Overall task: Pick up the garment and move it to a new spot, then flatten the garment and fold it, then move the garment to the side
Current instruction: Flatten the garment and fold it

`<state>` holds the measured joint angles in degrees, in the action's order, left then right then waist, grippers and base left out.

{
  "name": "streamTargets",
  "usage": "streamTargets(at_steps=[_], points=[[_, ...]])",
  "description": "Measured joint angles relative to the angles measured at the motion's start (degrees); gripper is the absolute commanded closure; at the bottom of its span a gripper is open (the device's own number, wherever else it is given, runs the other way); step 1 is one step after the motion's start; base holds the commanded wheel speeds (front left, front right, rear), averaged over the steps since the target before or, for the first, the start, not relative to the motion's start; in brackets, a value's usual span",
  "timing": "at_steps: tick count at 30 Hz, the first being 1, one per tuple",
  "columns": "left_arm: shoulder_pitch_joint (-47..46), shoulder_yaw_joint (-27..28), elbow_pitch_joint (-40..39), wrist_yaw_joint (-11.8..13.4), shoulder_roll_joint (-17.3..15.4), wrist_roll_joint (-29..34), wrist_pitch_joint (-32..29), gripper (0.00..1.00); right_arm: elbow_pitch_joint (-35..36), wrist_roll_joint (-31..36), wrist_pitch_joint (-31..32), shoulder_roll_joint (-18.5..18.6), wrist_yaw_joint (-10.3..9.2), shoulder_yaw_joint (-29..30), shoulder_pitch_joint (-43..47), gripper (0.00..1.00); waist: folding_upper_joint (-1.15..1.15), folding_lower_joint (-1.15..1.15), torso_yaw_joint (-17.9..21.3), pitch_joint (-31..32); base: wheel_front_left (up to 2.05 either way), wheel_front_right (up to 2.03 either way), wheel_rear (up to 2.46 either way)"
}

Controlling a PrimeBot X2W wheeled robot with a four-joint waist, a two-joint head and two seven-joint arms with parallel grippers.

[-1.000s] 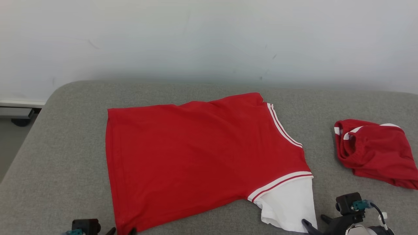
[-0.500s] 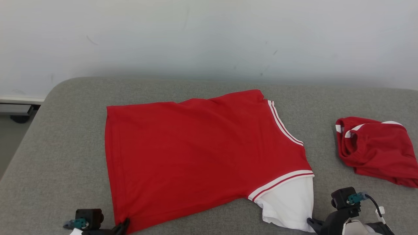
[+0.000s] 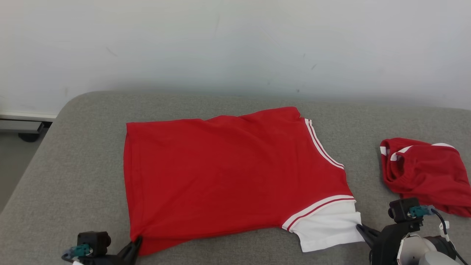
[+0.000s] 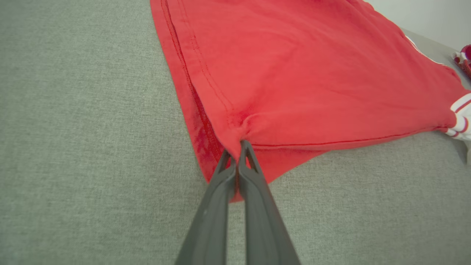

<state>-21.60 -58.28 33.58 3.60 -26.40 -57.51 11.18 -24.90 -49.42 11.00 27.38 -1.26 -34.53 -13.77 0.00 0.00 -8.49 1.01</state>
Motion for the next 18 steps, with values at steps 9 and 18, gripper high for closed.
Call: streamTargets(at_steps=[9, 18], points=[[-1.6, -0.4, -4.4, -1.2, -3.8, 2.5, -0.1, 1.00, 3.4, -0.6, 0.1, 0.0, 0.00, 1.3, -3.7, 1.00, 0.00, 0.00, 2.4, -1.3, 0.00, 0.00, 0.00], [-19.6, 5.3, -4.1, -9.7, -6.4, -2.7, -8.2, 1.00, 0.7, -2.9, 5.5, -3.8, -0.85, 3.6, -20.8, 1.00, 0.00, 0.01, 5.5, -6.6, 0.00, 0.00, 0.00]])
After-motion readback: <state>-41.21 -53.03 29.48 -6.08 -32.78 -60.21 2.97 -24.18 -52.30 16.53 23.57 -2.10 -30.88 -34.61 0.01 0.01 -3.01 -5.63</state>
